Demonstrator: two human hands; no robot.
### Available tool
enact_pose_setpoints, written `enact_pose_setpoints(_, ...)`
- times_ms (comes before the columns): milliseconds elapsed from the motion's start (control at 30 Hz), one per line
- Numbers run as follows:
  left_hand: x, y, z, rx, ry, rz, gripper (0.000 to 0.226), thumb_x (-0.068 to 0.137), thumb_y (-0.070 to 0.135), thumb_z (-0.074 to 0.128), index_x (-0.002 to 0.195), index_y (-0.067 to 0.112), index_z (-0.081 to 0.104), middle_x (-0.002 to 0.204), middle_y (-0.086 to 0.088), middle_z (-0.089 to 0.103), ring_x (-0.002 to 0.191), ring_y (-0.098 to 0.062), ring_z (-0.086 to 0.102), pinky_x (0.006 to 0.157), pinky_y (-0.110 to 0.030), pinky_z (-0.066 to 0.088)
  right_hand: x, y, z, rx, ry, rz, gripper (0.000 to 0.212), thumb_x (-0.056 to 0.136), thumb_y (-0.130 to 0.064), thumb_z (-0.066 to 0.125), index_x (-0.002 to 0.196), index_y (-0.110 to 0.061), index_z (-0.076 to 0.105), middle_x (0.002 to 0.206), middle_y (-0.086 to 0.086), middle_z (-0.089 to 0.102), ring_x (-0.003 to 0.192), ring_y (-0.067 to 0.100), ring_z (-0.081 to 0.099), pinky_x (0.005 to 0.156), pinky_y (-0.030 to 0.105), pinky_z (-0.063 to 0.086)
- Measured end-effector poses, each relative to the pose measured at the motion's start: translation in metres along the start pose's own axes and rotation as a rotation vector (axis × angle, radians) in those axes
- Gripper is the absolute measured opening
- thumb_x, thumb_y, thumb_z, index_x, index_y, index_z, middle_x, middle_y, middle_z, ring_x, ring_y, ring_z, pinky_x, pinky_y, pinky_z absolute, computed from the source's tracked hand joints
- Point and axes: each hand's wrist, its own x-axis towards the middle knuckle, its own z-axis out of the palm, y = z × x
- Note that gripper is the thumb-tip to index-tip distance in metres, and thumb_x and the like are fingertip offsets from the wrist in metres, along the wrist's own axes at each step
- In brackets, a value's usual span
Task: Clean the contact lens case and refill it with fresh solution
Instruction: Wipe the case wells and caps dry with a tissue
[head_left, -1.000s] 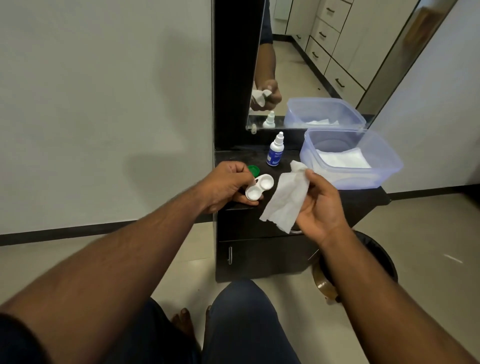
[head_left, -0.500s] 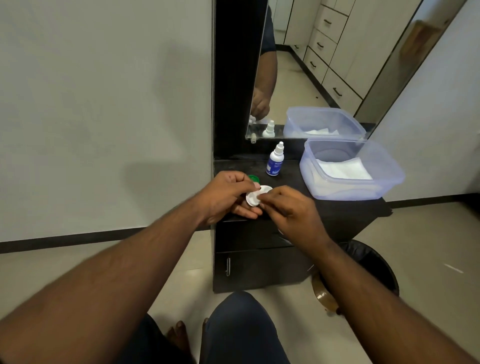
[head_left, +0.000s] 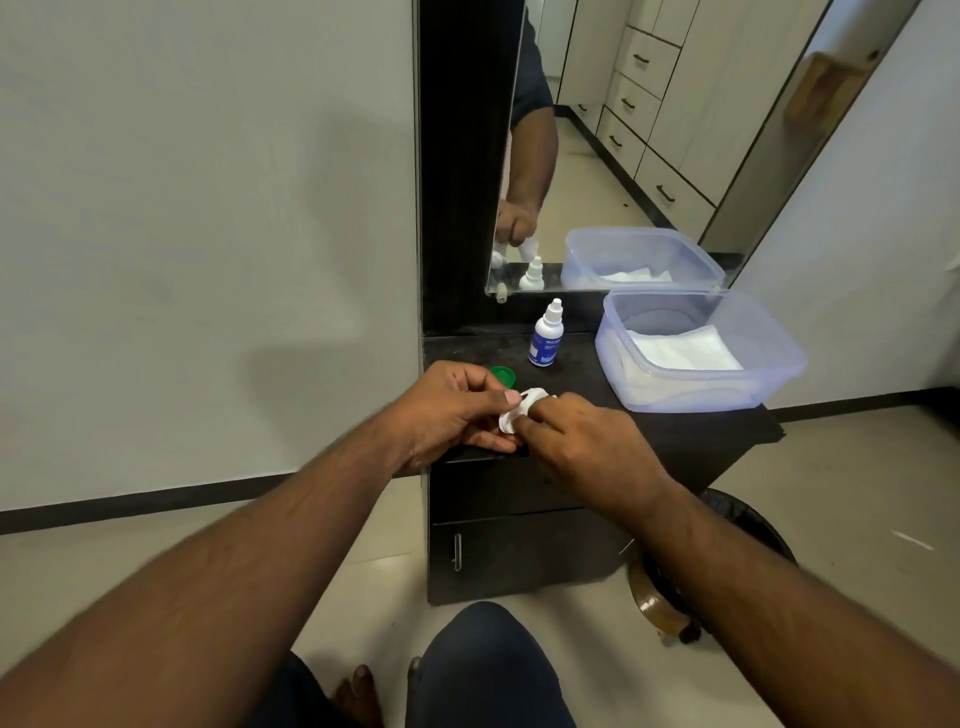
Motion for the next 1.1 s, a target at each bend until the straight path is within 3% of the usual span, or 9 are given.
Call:
enact_pose_setpoints(133,0.0,-0.004,0.0,0.034,0.036,0.053,0.005,0.087,0.004,0.065,0.083,0.001,0.066,0.075,-0.011,0.069,0.069,-0.019,0.07,0.063,-0.027,0.06,0.008,-0.029,0.005,0.357,0.037,0.511,0.019,0.084,-0.019,0.063,0.099,-0.016,0.073,0.085,0.005,0.066,0.075,0.021,0.062,0.057,0.034,0.05)
enact_pose_setpoints(233,0.0,-0.008,0.001,0.052,0.062,0.093,0.008,0.087,0.003,0.064,0.08,0.004,0.064,0.07,-0.01,0.067,0.064,-0.016,0.068,0.06,-0.025,0.059,0.024,-0.045,0.001,1.033,0.122,1.007,0.016,0.083,-0.003,0.062,0.092,-0.005,0.075,0.079,0.003,0.073,0.073,0.008,0.068,0.068,0.022,0.05)
enact_pose_setpoints(367,0.0,-0.007,0.001,0.031,0.092,0.105,0.012,0.088,0.004,0.064,0.077,0.008,0.065,0.072,-0.005,0.068,0.068,-0.014,0.069,0.062,-0.026,0.06,0.024,-0.033,-0.006,2.065,0.058,1.455,0.016,0.083,-0.006,0.063,0.096,-0.003,0.071,0.083,0.017,0.067,0.053,0.018,0.059,0.05,0.023,0.045)
enact_pose_setpoints(467,0.0,-0.007,0.002,0.003,0.109,0.086,0.01,0.089,0.005,0.063,0.08,0.007,0.067,0.081,-0.008,0.07,0.074,-0.019,0.071,0.064,-0.028,0.061,0.007,-0.036,-0.002,2.27,0.183,1.543,0.027,0.089,-0.017,0.058,0.114,-0.01,0.066,0.091,0.016,0.066,0.036,0.01,0.045,0.031,0.017,0.035)
enact_pose_setpoints(600,0.0,-0.005,0.002,-0.085,0.055,0.05,0.013,0.092,0.003,0.058,0.103,0.006,0.064,0.102,-0.021,0.07,0.086,-0.033,0.072,0.074,-0.038,0.061,-0.002,-0.05,0.001,2.196,0.467,1.569,0.031,0.09,-0.016,0.058,0.12,-0.012,0.064,0.108,0.011,0.067,0.051,0.012,0.062,0.039,0.019,0.044)
enact_pose_setpoints(667,0.001,-0.003,0.001,-0.078,0.017,0.011,0.023,0.094,0.002,0.054,0.114,0.009,0.061,0.11,-0.023,0.067,0.09,-0.033,0.071,0.076,-0.038,0.061,0.002,-0.052,-0.003,2.011,0.601,1.595,0.022,0.087,-0.011,0.062,0.108,-0.013,0.069,0.098,0.008,0.073,0.075,0.017,0.071,0.054,0.024,0.054)
enact_pose_setpoints(767,0.002,0.0,-0.001,-0.094,-0.027,-0.039,0.027,0.096,0.003,0.05,0.122,0.008,0.058,0.111,-0.024,0.068,0.092,-0.031,0.071,0.077,-0.037,0.06,0.01,-0.048,-0.008,1.772,0.736,1.493,0.014,0.085,-0.002,0.065,0.093,-0.012,0.07,0.082,0.003,0.075,0.073,0.013,0.071,0.062,0.027,0.057)
enact_pose_setpoints(967,-0.001,0.003,-0.002,-0.052,-0.057,-0.084,0.023,0.097,0.007,0.05,0.116,0.003,0.063,0.105,-0.021,0.071,0.09,-0.031,0.071,0.077,-0.04,0.06,0.02,-0.038,0.005,1.463,0.553,1.25,0.013,0.08,-0.002,0.071,0.084,-0.014,0.073,0.084,0.002,0.074,0.08,0.014,0.07,0.071,0.025,0.055)
enact_pose_setpoints(1100,-0.001,0.003,0.001,-0.019,-0.05,-0.095,0.026,0.096,0.01,0.051,0.117,-0.004,0.061,0.106,-0.026,0.068,0.088,-0.033,0.069,0.071,-0.038,0.062,0.01,-0.025,0.01,0.952,0.364,0.89,0.014,0.077,-0.006,0.075,0.09,-0.012,0.076,0.089,-0.006,0.07,0.084,0.004,0.065,0.077,0.013,0.047)
